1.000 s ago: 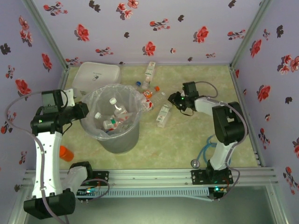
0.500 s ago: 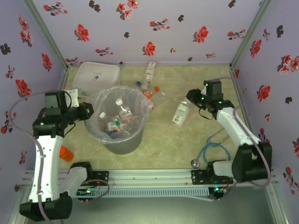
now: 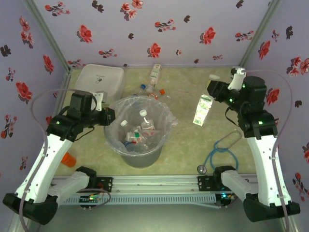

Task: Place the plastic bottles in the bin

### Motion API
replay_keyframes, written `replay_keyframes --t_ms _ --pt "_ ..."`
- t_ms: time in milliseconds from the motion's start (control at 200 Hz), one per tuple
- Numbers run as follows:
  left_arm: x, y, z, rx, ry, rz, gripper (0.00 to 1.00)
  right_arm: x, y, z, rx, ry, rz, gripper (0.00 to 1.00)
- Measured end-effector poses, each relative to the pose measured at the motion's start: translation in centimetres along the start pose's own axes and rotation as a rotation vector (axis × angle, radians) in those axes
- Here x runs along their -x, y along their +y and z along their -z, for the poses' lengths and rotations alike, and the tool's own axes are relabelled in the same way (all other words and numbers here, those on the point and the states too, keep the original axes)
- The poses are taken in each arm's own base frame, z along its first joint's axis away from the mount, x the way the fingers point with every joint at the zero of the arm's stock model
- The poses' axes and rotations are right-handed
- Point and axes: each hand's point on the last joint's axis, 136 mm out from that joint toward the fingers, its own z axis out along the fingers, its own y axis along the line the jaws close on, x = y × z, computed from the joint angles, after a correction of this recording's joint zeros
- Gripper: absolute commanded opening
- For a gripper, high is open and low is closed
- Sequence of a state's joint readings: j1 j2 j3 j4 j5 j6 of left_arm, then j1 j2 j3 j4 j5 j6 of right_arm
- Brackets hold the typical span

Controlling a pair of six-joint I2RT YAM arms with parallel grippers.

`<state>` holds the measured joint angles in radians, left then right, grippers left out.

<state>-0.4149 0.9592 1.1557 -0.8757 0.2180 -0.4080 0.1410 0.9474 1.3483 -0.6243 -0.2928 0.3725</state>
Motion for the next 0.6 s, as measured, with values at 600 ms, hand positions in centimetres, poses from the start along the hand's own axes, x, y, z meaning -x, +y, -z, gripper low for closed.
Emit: replay_keyframes --t_ms 600 --pt "1.4 -9.4 -6.7 -0.112 0.059 -0.118 0.03 1.7 18.6 0.0 0.535 0.041 0.299 0.0"
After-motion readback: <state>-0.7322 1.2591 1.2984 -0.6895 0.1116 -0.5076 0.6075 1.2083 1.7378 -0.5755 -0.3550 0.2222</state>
